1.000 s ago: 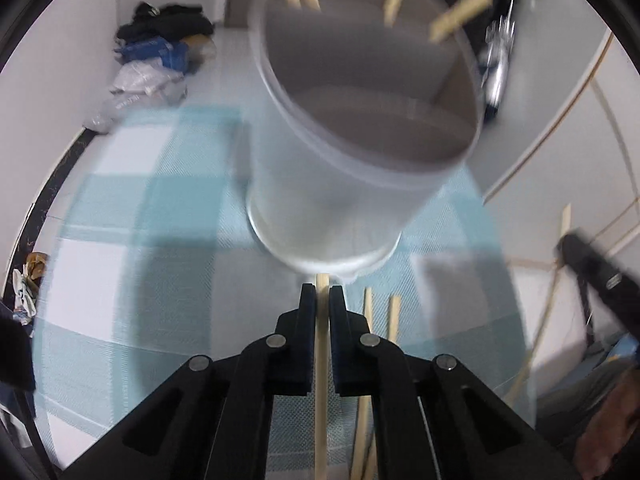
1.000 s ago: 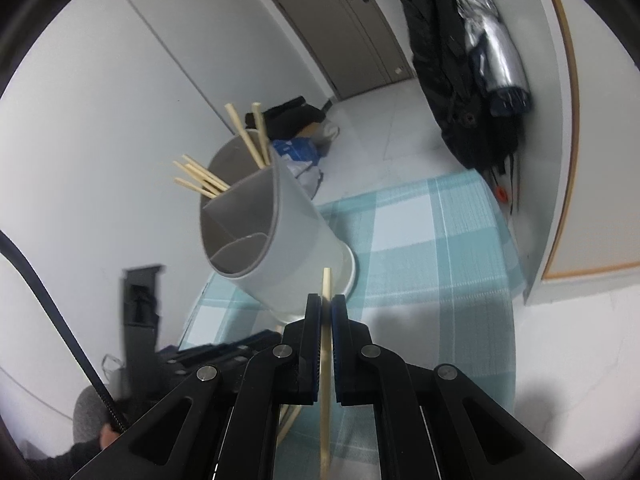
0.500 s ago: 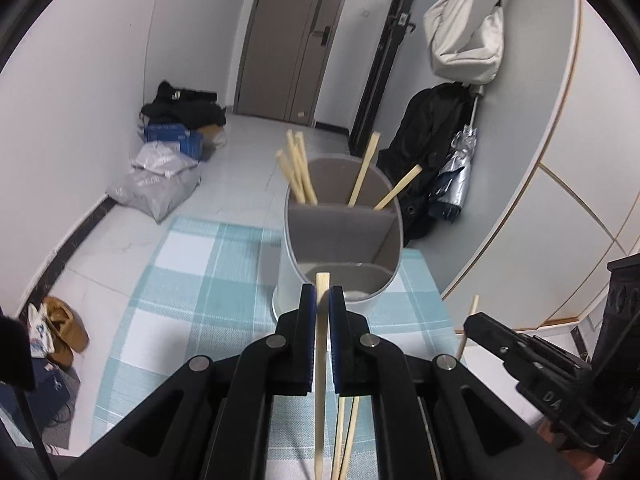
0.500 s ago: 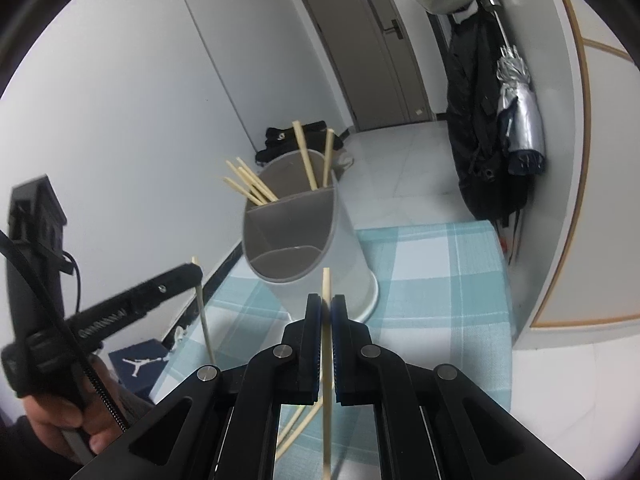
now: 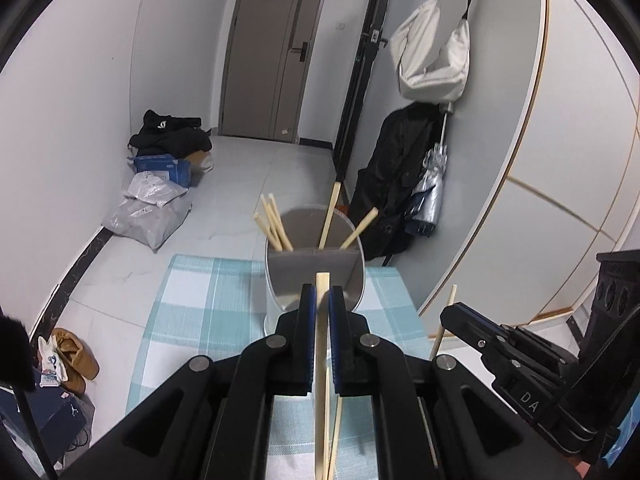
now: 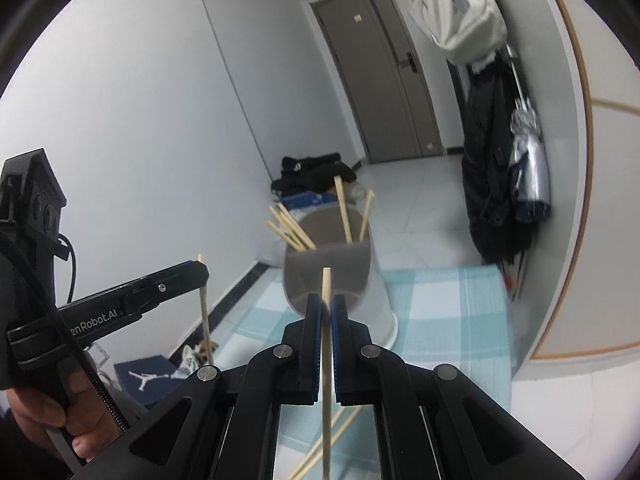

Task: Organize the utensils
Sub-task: 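Carry both held chopsticks up toward the white utensil holder, then lower both chopsticks into the holder compartment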

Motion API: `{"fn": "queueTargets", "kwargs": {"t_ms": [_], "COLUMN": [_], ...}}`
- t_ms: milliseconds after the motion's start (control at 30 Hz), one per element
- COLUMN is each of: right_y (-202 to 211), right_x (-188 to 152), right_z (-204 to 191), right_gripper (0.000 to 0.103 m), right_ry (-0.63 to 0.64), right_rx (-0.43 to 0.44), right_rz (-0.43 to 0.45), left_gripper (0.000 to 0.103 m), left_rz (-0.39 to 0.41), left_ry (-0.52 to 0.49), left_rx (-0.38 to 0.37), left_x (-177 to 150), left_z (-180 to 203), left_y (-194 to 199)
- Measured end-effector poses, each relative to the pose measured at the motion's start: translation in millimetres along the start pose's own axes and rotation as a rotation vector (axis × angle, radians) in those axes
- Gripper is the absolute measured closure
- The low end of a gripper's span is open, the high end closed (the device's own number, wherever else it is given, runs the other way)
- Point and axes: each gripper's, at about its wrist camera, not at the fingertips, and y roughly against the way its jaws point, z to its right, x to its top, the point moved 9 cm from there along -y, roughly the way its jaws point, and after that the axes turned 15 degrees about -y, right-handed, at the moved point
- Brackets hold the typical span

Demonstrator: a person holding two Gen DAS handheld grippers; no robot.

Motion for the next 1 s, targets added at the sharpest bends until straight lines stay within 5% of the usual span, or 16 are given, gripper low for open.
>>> {"fn": "queueTargets", "kwargs": {"t_ms": [633, 1000], "right_y": [8.1, -19.5], "right_x": [119.4, 181.1], "right_z": [-65.7, -80.2], "right_gripper": [0.099, 0.099], "right_ry": [0.051, 0.098], "right_rx": [0.117, 0.131], "right_rz": [0.146, 0.218], "left_gripper": [0.100, 0.100], "left_rz": [0.193, 0.244], "left_ry": [0.050, 0.086], "left_rx": [-0.011, 0.008], "left_x": [109.0, 140.1], "left_z": [-33.9, -63.4], "left_y": [1.9, -33.2]}}
